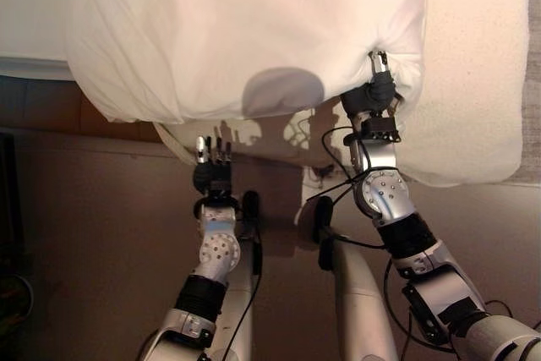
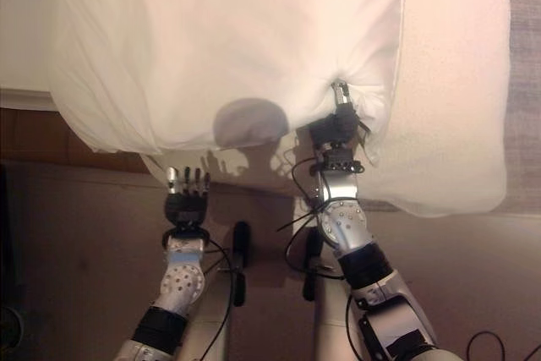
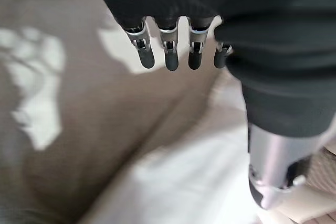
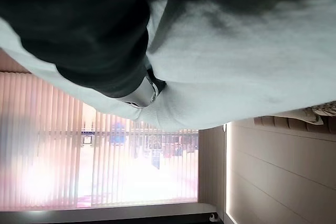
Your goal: Make the bed
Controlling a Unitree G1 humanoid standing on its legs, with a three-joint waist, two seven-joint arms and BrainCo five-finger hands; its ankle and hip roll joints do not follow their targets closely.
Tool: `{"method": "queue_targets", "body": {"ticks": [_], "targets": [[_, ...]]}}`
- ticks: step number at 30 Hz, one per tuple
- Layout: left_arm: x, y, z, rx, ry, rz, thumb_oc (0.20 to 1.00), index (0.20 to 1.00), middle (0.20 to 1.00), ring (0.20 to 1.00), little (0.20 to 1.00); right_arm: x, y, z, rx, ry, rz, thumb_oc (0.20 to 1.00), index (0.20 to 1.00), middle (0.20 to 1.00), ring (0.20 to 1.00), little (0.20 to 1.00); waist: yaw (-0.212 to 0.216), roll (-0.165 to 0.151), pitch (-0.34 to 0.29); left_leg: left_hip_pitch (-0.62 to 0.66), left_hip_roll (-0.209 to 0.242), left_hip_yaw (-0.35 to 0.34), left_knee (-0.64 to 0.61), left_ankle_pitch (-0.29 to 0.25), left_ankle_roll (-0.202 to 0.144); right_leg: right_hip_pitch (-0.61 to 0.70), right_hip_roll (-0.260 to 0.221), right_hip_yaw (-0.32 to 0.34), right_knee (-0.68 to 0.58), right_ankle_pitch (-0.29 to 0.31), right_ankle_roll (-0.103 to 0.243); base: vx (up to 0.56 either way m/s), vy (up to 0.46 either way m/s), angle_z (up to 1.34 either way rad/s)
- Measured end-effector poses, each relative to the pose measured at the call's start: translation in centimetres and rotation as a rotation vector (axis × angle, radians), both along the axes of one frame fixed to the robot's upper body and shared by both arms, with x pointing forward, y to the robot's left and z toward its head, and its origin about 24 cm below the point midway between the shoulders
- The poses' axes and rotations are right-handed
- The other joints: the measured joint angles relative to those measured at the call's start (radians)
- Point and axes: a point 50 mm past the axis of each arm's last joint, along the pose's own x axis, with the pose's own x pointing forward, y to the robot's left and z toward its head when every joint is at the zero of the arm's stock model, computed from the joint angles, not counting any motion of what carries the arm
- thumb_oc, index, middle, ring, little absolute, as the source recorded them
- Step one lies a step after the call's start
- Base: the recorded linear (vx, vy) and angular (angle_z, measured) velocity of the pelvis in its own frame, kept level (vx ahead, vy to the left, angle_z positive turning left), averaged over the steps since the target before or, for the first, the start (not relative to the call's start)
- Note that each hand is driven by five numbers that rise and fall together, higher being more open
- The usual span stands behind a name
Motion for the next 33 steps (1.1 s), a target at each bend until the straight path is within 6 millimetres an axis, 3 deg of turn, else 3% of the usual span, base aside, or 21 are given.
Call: {"method": "queue_targets", "body": {"ticks": [2, 7, 17, 23, 33], "targets": [[-0.1, -0.2, -0.3, -0.013, 0.012, -0.013, 1.000, 1.000, 1.000, 1.000, 1.000, -0.1, 0.5, -0.1, -0.014, -0.003, 0.017, 0.200, 0.200, 0.200, 0.200, 0.200, -0.011, -0.002, 0.000, 0.003, -0.001, 0.000, 0.000, 0.000, 0.000, 0.005, -0.001, 0.000, 0.000, 0.000, 0.000, 0.00, 0.000, 0.00], [0.9, -1.4, 1.7, -0.016, -0.053, -0.066, 1.000, 1.000, 1.000, 1.000, 1.000, -0.3, 1.4, -0.4, -0.031, -0.001, 0.044, 0.200, 0.200, 0.200, 0.200, 0.200, -0.036, -0.005, -0.001, 0.006, 0.001, 0.002, 0.000, 0.000, 0.000, 0.006, 0.002, 0.004, 0.000, 0.001, 0.001, 0.00, 0.000, 0.00], [2.0, -2.2, 4.7, -0.036, -0.185, -0.109, 1.000, 1.000, 1.000, 1.000, 1.000, -0.4, 1.7, -0.6, -0.048, 0.000, 0.057, 0.200, 0.200, 0.200, 0.200, 0.200, -0.041, -0.007, -0.002, 0.008, 0.000, 0.005, -0.001, -0.001, 0.001, 0.006, 0.005, 0.014, -0.004, 0.003, 0.003, 0.00, 0.000, 0.00], [2.5, -0.4, 6.3, -0.108, -0.314, -0.078, 1.000, 1.000, 1.000, 1.000, 1.000, -0.5, 2.0, -0.5, -0.040, -0.011, 0.067, 0.200, 0.200, 0.200, 0.200, 0.200, -0.043, -0.036, -0.007, 0.004, 0.001, 0.011, -0.001, -0.005, 0.002, 0.001, 0.008, 0.021, -0.011, 0.004, 0.006, 0.00, -0.005, -0.02], [2.6, 2.2, 9.0, -0.093, -0.479, -0.017, 1.000, 1.000, 1.000, 1.000, 1.000, -0.8, 2.2, -0.2, -0.021, -0.044, 0.082, 0.200, 0.200, 0.200, 0.200, 0.200, -0.045, -0.046, -0.011, -0.011, 0.003, 0.017, 0.000, -0.010, 0.005, -0.013, 0.010, 0.025, -0.019, 0.007, 0.008, 0.00, 0.000, 0.00]]}}
